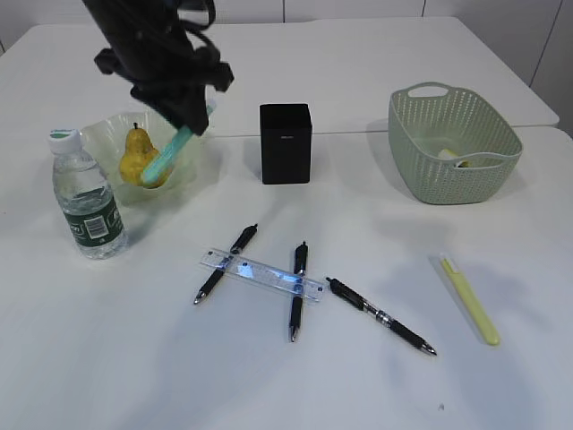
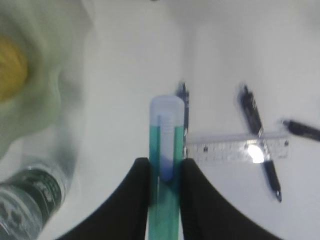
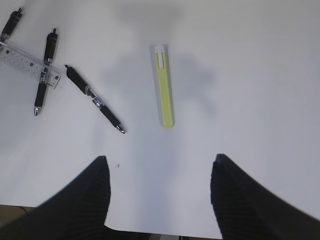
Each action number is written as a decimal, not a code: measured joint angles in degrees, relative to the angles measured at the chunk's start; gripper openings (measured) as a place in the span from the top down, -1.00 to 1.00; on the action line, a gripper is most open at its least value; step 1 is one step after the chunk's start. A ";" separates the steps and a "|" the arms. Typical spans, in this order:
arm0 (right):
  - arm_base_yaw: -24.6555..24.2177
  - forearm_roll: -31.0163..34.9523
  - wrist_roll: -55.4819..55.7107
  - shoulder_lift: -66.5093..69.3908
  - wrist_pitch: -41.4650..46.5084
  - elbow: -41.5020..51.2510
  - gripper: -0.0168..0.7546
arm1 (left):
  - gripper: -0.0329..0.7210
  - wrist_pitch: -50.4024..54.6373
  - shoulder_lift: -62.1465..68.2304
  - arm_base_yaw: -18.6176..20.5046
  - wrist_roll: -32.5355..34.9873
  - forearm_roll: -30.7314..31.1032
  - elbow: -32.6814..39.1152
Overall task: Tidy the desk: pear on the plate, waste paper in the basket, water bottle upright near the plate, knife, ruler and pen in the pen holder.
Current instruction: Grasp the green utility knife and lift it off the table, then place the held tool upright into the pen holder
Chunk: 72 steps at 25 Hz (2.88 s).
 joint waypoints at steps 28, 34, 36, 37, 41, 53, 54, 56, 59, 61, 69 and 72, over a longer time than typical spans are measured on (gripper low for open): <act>0.00 -2.87 -0.84 0.00 -4.16 0.00 -0.34 | 0.62 -62.98 13.42 -3.07 0.59 -1.47 -3.75; 0.00 -3.10 -0.84 0.00 -4.52 0.09 -0.34 | 0.62 -71.68 17.34 -3.16 0.62 -1.58 -3.75; 0.00 -3.62 -0.84 0.00 -4.52 0.11 -0.34 | 0.62 -72.49 18.27 -3.16 0.71 -1.58 -3.75; 0.00 -3.81 -0.84 0.00 -4.52 0.21 -0.34 | 0.62 -72.97 18.75 -3.16 0.71 -1.58 -3.75; 0.00 -4.19 -0.95 0.00 -4.62 0.21 -0.34 | 0.62 -73.50 19.01 -3.16 0.71 -1.58 -3.75; 0.00 -4.24 -0.95 0.00 -4.62 0.21 -0.33 | 0.62 -72.06 19.01 -3.16 0.71 -1.58 -3.75; 0.00 -4.24 -0.95 0.00 -4.62 0.21 -0.33 | 0.62 -71.40 19.01 -3.16 0.71 -1.58 -3.75; 0.00 -4.24 -0.95 0.00 -4.62 0.21 -0.33 | 0.62 -70.53 19.01 -3.16 0.71 -1.45 -3.75; 0.00 -4.24 -0.95 0.00 -4.62 0.21 -0.33 | 0.62 -70.29 19.01 -3.16 0.71 -0.80 -3.75; 0.00 -4.24 -0.95 0.00 -4.62 0.21 -0.33 | 0.62 -70.21 19.01 -3.16 0.71 -0.11 -3.75; 0.00 -4.32 -0.95 0.00 -4.62 0.21 -0.33 | 0.62 -70.16 19.01 -3.16 0.71 1.14 -3.75; 0.00 -4.32 -0.95 0.00 -4.62 0.21 -0.33 | 0.62 -69.11 19.01 -3.16 0.71 1.26 -3.75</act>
